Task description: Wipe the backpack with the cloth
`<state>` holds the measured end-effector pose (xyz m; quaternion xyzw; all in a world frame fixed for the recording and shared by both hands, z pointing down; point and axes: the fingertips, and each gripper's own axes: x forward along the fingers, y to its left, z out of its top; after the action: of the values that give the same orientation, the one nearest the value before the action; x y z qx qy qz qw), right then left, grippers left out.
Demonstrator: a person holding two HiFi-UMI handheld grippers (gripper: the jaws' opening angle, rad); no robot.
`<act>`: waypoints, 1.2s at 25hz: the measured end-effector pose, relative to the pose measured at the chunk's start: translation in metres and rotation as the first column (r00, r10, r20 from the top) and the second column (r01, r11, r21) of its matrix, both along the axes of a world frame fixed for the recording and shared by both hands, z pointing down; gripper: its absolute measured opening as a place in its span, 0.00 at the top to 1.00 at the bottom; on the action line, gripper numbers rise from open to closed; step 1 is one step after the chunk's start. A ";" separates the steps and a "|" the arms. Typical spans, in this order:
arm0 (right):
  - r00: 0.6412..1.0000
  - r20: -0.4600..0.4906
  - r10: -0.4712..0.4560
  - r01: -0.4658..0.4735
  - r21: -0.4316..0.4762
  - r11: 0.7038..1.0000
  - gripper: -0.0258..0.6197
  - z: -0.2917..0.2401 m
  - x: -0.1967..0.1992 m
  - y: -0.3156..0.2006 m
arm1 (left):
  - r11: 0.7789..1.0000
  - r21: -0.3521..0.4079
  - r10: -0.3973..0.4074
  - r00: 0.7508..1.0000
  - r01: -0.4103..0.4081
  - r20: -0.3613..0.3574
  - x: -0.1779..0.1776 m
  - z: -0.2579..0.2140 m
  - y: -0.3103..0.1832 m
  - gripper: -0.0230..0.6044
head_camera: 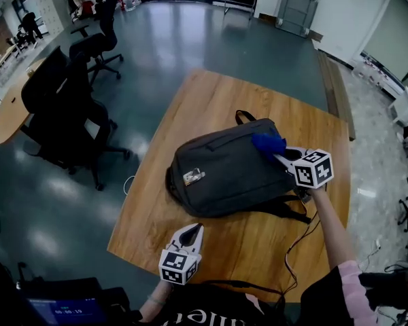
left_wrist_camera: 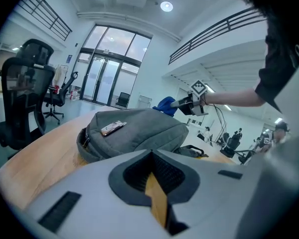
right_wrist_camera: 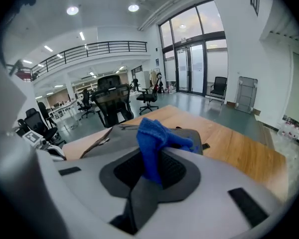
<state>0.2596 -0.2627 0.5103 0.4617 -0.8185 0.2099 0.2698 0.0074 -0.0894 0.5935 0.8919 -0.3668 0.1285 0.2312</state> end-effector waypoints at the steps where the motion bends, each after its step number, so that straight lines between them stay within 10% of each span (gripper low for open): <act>1: 1.000 0.010 0.003 -0.003 0.002 1.000 0.86 0.001 0.001 0.015 | 1.000 0.004 0.009 1.000 -0.009 -0.002 0.003 -0.001 0.001 0.96; 18: 0.990 0.080 0.116 -0.111 -0.064 0.992 0.86 0.048 -0.003 0.173 | 0.997 0.022 0.073 0.997 -0.073 -0.002 0.013 -0.005 0.014 0.96; 30: 0.997 -0.050 0.061 -0.052 0.175 0.983 0.86 -0.061 0.053 0.001 | 0.999 -0.013 0.042 0.999 -0.042 0.001 0.021 0.003 0.014 0.96</act>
<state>0.3125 -0.2617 0.4491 0.5121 -0.8125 0.1328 0.2448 0.0280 -0.0756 0.5965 0.8978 -0.3475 0.1362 0.2339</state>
